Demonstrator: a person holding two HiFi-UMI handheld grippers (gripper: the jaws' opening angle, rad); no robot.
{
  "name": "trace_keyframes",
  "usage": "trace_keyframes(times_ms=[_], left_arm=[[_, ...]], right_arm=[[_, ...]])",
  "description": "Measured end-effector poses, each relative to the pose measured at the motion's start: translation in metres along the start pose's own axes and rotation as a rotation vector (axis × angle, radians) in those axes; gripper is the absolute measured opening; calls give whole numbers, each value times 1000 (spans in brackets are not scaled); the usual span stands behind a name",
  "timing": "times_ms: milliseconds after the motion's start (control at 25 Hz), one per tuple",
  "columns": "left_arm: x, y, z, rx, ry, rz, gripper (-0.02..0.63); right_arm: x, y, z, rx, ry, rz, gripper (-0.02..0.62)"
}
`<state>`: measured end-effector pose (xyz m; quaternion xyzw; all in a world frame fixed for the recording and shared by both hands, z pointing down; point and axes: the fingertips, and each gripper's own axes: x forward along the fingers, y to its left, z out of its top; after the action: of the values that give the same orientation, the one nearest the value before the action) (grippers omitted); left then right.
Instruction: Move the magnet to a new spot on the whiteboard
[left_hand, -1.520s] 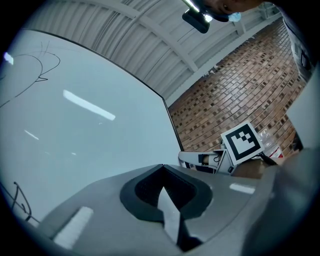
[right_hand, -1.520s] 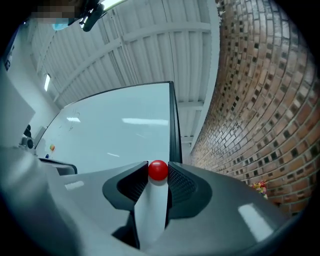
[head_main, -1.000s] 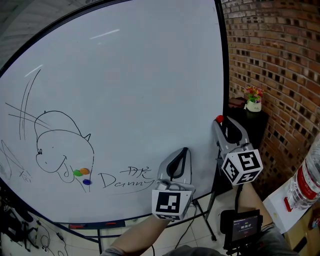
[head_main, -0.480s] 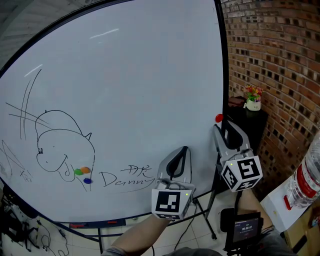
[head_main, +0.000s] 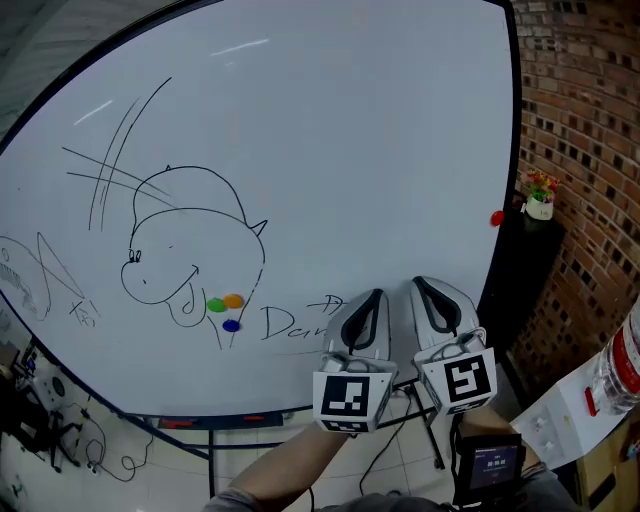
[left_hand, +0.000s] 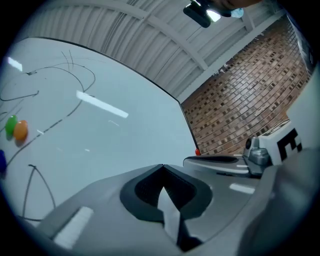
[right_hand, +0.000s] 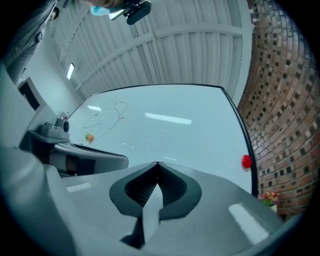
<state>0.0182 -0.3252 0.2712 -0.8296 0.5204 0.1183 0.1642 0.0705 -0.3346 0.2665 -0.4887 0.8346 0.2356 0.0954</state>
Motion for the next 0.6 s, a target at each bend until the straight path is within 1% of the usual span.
trace_keyframes(times_ms=[160,400,480,600], left_arm=[[-36,39,2,15,26,52,-5],[-95,104,0,51,65,137,-5],[-114,126,-2,71,75,169,-5],[-140,157,-7,90,100,213,-5]], right_arm=[[15,68,8,57,8,68,5],[37,166,15,37,0,177,5],[43,197,15,10,10,212,5],[54,236,13,2,21,238,5]])
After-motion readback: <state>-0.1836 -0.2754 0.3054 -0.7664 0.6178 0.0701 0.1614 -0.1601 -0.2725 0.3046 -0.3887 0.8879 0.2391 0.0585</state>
